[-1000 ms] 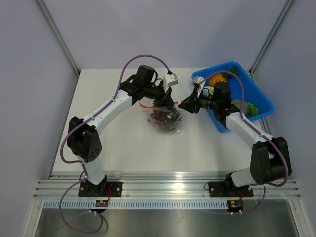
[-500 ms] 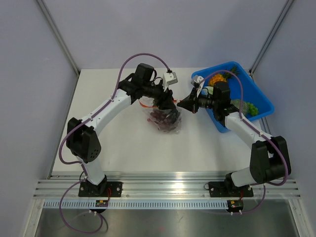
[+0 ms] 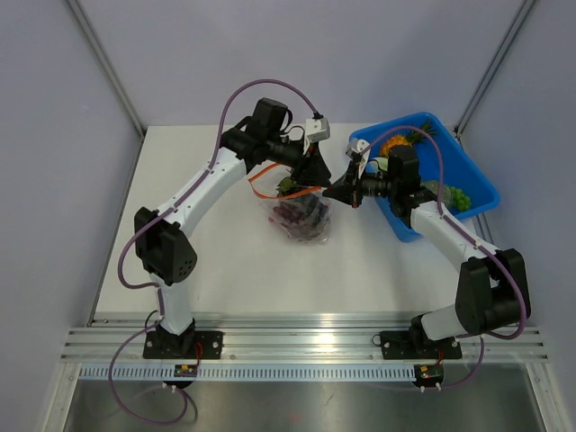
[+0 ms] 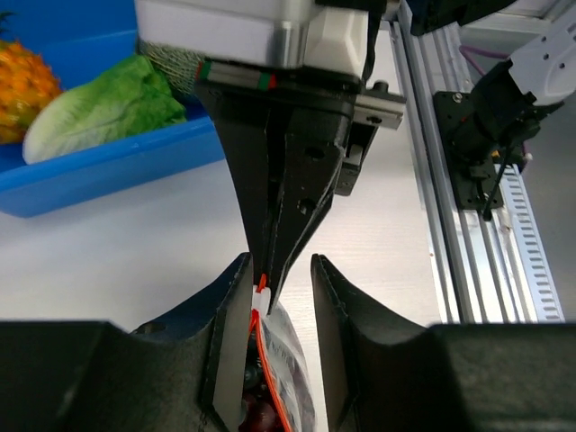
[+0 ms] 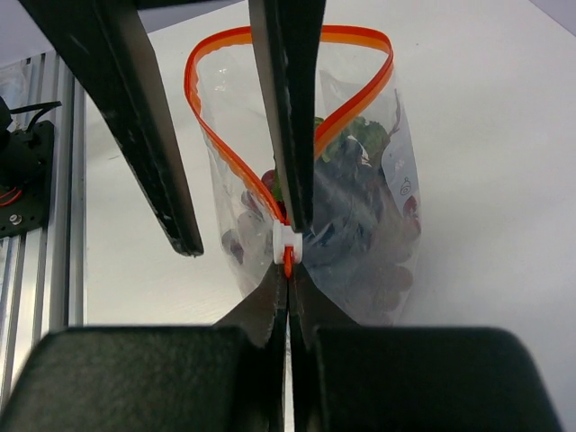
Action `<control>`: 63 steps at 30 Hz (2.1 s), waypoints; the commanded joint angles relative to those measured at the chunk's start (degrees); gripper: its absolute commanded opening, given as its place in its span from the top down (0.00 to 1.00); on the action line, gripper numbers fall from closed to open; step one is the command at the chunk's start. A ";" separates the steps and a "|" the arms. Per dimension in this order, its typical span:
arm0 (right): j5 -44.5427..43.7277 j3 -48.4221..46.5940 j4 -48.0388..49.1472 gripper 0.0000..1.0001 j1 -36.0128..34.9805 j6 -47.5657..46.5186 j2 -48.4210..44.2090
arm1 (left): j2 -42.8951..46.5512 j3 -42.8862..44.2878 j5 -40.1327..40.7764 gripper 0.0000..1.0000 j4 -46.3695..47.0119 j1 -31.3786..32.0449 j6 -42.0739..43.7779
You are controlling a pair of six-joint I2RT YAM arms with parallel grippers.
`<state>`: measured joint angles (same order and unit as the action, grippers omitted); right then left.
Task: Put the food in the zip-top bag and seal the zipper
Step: Zip the zipper food storage bag at the center of the board.
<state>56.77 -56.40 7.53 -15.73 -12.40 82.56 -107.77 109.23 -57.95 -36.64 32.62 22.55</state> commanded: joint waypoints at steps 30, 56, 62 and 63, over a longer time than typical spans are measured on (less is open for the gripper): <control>2.99 -3.54 -1.38 1.00 -0.45 -1.22 -1.97 | -3.68 -0.07 -0.05 0.54 0.18 -0.37 -0.84; -9.13 1.64 7.49 1.00 -0.36 3.08 -3.99 | -1.48 -4.02 -2.16 1.00 -0.36 -1.51 -1.80; -14.40 6.04 15.93 1.00 -0.45 6.95 -4.61 | -0.43 -6.04 -1.64 1.00 -0.88 -2.82 -1.63; -16.50 6.39 16.81 1.00 -0.36 7.48 -4.61 | -0.25 -6.48 -1.38 1.00 -1.06 -3.00 -1.45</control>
<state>47.88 -50.83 15.55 -16.62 -7.40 80.12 -110.85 104.12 -58.30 -36.23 30.94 20.95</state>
